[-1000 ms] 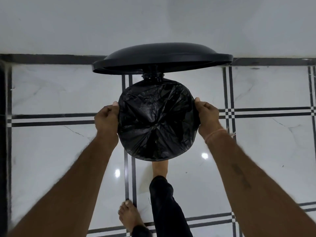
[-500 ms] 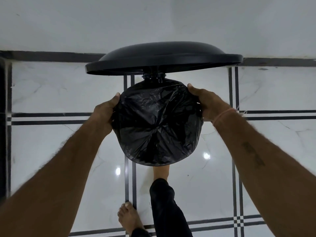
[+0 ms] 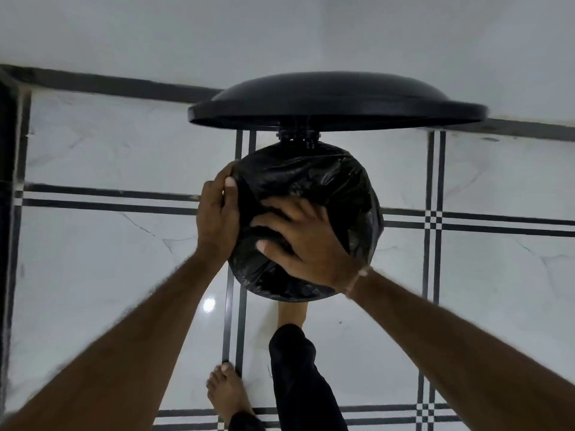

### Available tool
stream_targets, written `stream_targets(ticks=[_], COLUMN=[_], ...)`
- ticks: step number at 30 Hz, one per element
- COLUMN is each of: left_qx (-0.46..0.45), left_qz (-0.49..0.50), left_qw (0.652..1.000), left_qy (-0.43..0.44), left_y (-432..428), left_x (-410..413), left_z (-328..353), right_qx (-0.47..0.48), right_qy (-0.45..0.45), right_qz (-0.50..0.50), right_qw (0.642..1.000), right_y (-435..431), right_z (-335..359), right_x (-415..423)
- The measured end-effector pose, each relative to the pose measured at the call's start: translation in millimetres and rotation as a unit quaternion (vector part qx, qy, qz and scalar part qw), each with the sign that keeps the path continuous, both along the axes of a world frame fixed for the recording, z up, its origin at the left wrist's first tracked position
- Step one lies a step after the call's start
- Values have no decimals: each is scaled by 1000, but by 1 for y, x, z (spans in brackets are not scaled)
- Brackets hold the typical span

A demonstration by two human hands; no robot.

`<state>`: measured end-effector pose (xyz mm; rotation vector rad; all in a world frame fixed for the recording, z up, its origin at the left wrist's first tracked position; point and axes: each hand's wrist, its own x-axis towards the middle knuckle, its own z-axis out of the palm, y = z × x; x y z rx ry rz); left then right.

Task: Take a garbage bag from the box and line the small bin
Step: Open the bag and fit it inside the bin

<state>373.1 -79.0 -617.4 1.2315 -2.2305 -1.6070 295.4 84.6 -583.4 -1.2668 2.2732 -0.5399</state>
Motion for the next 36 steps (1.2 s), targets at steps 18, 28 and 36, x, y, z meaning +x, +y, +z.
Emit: stream_targets(ticks=[18,28,36], left_qx=[-35,-33,-47], left_qz=[11,16,8], left_qw=[999,999,999], left_qy=[-4,12,-12], left_y=[-1,-1,-1], left_x=[-3,-2,-3], left_z=[-14,-21,-20], right_qx=[-66,231,-79], right_qy=[-7,-129,-119], right_qz=[-91,-97,-131], right_qw=[994,959,981], right_y=[-1,-48,-9], right_z=[3,-112,24], right_x=[-20,-93,-24])
